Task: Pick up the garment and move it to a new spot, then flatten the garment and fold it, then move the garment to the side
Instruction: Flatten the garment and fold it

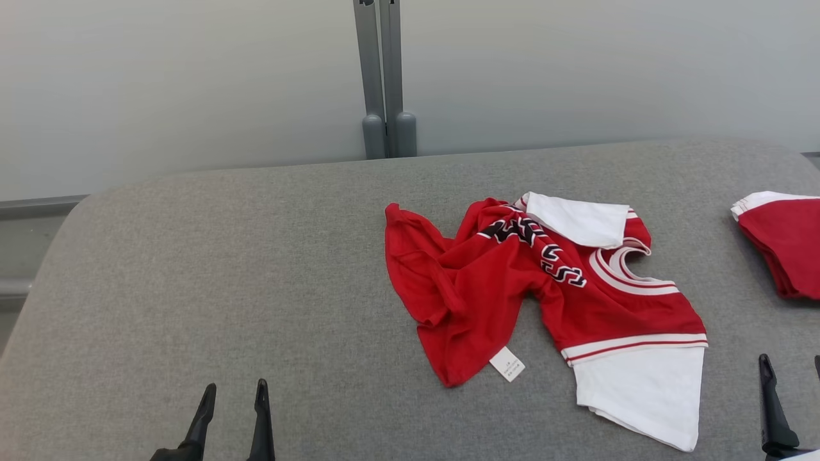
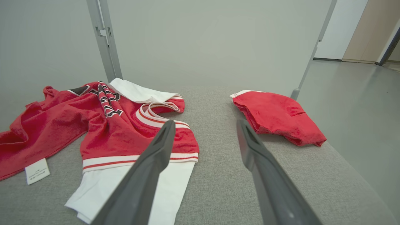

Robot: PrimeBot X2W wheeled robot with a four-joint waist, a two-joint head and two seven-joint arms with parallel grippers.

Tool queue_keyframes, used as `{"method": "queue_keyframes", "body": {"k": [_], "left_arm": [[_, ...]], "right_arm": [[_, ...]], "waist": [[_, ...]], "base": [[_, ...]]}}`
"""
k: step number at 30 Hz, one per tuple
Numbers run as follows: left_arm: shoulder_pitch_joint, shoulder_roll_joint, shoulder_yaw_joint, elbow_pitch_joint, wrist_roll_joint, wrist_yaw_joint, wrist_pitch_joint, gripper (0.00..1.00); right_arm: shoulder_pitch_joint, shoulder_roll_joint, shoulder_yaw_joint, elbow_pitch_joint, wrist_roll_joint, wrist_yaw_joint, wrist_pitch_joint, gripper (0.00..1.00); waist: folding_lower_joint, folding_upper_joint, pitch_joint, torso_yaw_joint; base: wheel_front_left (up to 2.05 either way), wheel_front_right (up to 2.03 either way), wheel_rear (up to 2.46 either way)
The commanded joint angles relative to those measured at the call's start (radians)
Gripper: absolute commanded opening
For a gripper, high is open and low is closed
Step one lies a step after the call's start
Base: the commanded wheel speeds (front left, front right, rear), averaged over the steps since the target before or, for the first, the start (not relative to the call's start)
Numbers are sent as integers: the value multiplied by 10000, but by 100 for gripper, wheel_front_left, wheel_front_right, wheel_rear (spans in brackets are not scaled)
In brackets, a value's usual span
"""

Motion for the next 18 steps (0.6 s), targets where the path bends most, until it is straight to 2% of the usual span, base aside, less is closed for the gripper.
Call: {"method": "queue_keyframes", "body": {"k": [1,7,18], "left_arm": [[120,27,122,35,177,-128,-26,100],[92,27,377,103,314,-421,-26,100],[-21,27,610,120,256,-421,-26,100]], "right_arm": [[135,76,-75,42,27,-12,-40,100],[106,284,-103,90,33,-12,-40,100],[-54,296,-27,4,-50,-10,-41,100]], "waist": [[0,-1,-25,-78],[0,-1,40,-87],[0,-1,118,-77]], "base": [[0,0,0],[0,0,0],[0,0,0]]}}
